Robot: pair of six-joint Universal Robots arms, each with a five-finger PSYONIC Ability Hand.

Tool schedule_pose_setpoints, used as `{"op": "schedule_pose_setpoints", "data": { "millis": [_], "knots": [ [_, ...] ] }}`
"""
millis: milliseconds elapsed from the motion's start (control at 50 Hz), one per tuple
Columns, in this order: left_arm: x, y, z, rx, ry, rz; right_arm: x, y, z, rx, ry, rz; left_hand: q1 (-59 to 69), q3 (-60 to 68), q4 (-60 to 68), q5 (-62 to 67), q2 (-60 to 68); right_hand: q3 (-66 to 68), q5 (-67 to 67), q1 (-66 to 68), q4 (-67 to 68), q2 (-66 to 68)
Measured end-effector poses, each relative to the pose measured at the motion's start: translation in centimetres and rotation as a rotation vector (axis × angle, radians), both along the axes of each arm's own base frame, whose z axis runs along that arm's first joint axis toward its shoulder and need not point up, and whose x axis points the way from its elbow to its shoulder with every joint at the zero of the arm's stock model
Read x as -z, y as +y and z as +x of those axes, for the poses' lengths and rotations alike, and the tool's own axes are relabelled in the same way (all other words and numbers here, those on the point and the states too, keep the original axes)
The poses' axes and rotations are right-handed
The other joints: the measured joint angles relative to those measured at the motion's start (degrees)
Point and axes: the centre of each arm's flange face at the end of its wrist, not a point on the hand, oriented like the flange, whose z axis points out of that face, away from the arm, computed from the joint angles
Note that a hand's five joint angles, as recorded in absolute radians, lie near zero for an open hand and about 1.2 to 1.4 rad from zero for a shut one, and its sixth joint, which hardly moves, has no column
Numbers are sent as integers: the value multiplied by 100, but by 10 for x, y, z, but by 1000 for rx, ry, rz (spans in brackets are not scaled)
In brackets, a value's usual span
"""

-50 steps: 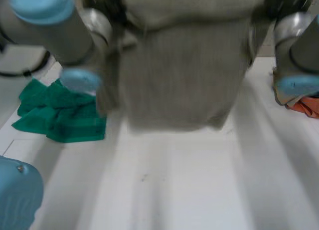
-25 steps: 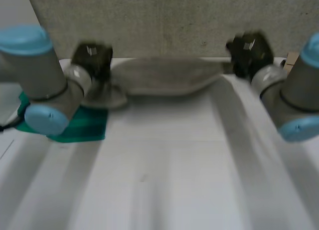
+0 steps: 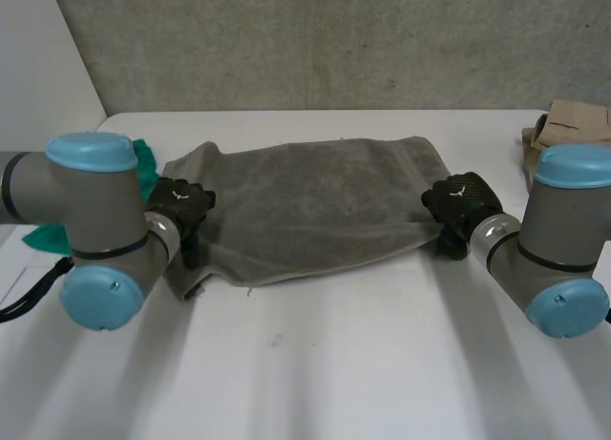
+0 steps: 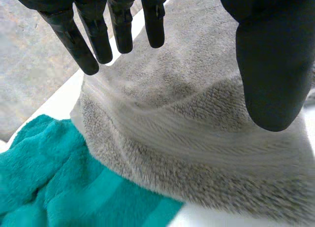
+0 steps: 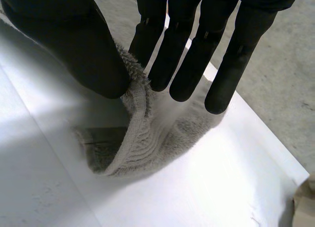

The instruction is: Fold the laundry.

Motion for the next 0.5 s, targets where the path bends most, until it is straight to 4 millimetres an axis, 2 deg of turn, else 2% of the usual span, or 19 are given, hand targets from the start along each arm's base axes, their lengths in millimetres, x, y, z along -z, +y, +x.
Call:
{"op": "schedule_pose_setpoints", "data": {
  "millis": [60,160,280,340,500],
  "knots": [
    [-2,13,4,-21,-14,0,0,-2,-2,14,2,-3,117,96,110,129,95,0,0,0,0,0],
    [-4,37,13,-51,-28,21,1,-3,-3,21,10,-6,2012,1859,1930,1954,1859,0,0,0,0,0],
    [3,53,15,-30,-11,85,1,-1,-1,14,14,-8,1816,1791,1816,1850,1798,0,-1,0,0,0],
    [11,53,15,-26,-2,122,1,-1,0,11,14,-8,993,1074,1053,1072,1065,0,0,0,0,0],
    [31,33,16,-56,7,168,1,2,1,7,15,-5,1014,1044,1033,1046,1030,0,0,0,0,0]
  ]
}}
